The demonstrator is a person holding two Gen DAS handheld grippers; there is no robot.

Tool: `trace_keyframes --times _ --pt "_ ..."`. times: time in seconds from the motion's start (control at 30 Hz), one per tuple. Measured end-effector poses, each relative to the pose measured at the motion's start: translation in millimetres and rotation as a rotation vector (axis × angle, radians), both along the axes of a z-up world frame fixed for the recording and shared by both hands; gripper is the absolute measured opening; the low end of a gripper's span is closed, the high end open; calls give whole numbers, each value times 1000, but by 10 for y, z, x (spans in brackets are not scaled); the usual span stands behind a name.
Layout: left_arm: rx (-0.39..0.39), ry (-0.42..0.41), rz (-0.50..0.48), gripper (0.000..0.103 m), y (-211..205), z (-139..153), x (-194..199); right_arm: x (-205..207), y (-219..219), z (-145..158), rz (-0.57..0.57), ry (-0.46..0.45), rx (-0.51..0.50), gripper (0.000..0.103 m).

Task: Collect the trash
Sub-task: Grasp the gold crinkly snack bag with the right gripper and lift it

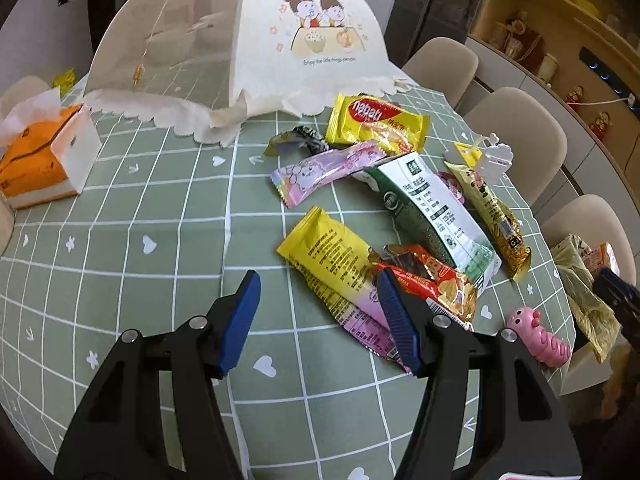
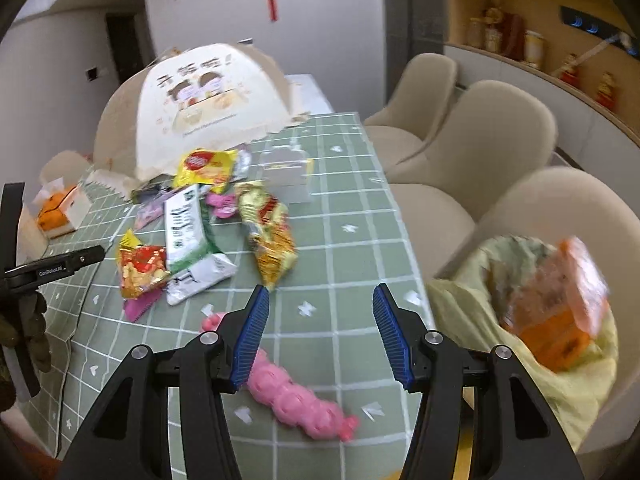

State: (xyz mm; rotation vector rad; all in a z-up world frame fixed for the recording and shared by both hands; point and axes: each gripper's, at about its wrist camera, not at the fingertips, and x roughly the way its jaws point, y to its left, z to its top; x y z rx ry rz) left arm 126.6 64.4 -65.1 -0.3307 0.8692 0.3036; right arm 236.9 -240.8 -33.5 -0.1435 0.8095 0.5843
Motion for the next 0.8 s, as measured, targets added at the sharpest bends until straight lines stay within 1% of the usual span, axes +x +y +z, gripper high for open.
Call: trace_keyframes --times 0.1,0.17,0.23,0.3,0.37,0.4,0.43,0.47,0.5,0.53,0.57,0.67,0.8 --pt "8 -10 -21 58 -8 34 5 195 234 -2 50 2 5 51" --pt "6 -13 -31 58 -4 41 7 404 405 -20 68 15 22 51" --pt "1 -17 -41 58 -3 49 2 638 582 -91 89 49 38 51" --pt "-12 -21 -41 58 15 57 -12 811 733 -197 98 70 25 51" --pt "-28 -19 -38 58 39 54 -26 983 868 -375 97 116 6 51" --pt "-35 -18 -39 58 50 54 -32 1063 915 -488 101 164 2 51" --pt "-39 -17 -39 58 62 54 -41 1096 935 -559 107 199 2 45" --pt "-38 -16 -38 58 70 52 -46 1111 947 -637 122 245 9 33" --pt "-37 -11 -36 58 84 44 -48 1098 939 -677 137 269 21 26" --pt "-36 -8 -35 58 90 37 -46 1052 918 -696 154 282 32 21" --pt "-35 -3 -34 58 99 24 -39 993 899 -687 163 271 25 19" --pt "-45 13 -25 58 125 -36 5 814 806 -623 165 239 1 17" --pt "-111 9 -32 58 97 -58 44 615 539 -428 104 203 41 17"
